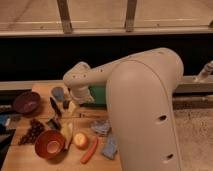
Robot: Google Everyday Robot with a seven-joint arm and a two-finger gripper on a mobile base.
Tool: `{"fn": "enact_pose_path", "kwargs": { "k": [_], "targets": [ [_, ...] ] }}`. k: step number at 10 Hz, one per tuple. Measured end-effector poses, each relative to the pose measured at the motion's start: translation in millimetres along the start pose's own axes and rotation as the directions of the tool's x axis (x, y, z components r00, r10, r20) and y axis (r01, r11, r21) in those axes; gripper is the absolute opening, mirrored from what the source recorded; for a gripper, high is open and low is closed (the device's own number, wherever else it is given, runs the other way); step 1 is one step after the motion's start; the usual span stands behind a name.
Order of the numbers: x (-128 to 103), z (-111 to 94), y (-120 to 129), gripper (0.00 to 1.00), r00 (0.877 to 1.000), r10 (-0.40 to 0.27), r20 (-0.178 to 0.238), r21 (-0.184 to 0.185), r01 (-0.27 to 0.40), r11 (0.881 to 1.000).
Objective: Place fork in purple bowl
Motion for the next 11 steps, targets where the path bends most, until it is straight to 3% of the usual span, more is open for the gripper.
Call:
{"fn": "enact_pose_path", "kwargs": {
  "k": [5,9,11],
  "targets": [
    [14.7,22.6,5.7,0.8,0.997,0.013,-0.072,-0.005,-0.013,1.0],
    [17.2,61.6,-2.7,0.8,0.997,0.017,-0.072,-0.06,-0.021,0.998],
    [16.1,72.1,-8.6,0.8,0.998,0.002,-0.066,-0.059,-0.006,0.998]
  ]
}}
